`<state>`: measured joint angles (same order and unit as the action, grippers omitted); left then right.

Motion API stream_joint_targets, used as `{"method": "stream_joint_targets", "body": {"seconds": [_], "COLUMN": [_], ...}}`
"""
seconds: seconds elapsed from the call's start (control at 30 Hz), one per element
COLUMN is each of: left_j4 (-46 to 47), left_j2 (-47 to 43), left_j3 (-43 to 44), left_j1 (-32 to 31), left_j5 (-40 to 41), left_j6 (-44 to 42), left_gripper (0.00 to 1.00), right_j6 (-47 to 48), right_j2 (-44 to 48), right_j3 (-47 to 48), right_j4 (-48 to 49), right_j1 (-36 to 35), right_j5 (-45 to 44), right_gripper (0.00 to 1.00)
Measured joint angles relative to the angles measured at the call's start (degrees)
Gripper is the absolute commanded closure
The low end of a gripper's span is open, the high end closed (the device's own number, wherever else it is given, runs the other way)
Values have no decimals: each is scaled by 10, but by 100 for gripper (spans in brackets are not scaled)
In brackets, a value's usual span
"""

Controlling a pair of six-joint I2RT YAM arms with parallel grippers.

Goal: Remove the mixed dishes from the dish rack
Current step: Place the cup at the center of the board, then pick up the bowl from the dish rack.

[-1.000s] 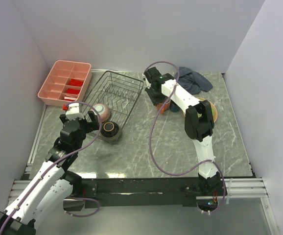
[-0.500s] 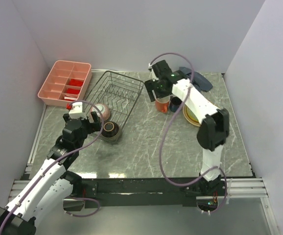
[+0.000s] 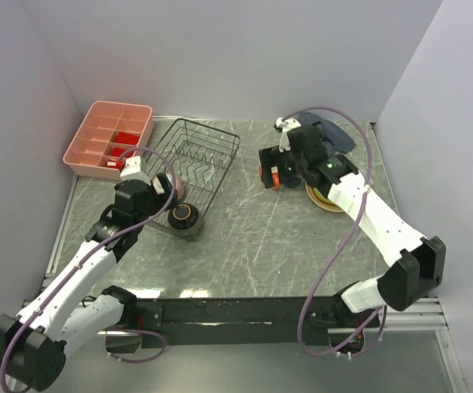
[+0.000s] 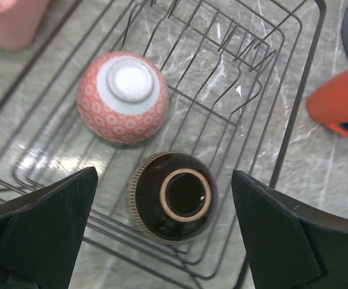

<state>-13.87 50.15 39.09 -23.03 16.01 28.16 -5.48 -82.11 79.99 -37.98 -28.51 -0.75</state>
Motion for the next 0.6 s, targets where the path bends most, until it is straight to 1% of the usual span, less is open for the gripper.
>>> {"method": "stream_joint_targets", "body": {"seconds": [0.17,0.3,0.47,0.6], "left_j4": [-3,-4,3,22], "left_j2": [46,74,117,164], "left_j3": [11,16,28,34], "left_j1": [16,27,42,60], "left_j5": [-7,2,25,39], "left_j6": [101,184,281,327], "left_gripper": [1,1,0,1], "right_j6": [-25,-43,-55,-57], "right_j2": [59,116,189,237], "right_j3": [-90,-149,-195,-224], "right_j4": [42,63,76,81], "right_j1": [0,0,0,0], "right_j5": [37,63,84,95], "right_gripper": [0,0,0,0]}}
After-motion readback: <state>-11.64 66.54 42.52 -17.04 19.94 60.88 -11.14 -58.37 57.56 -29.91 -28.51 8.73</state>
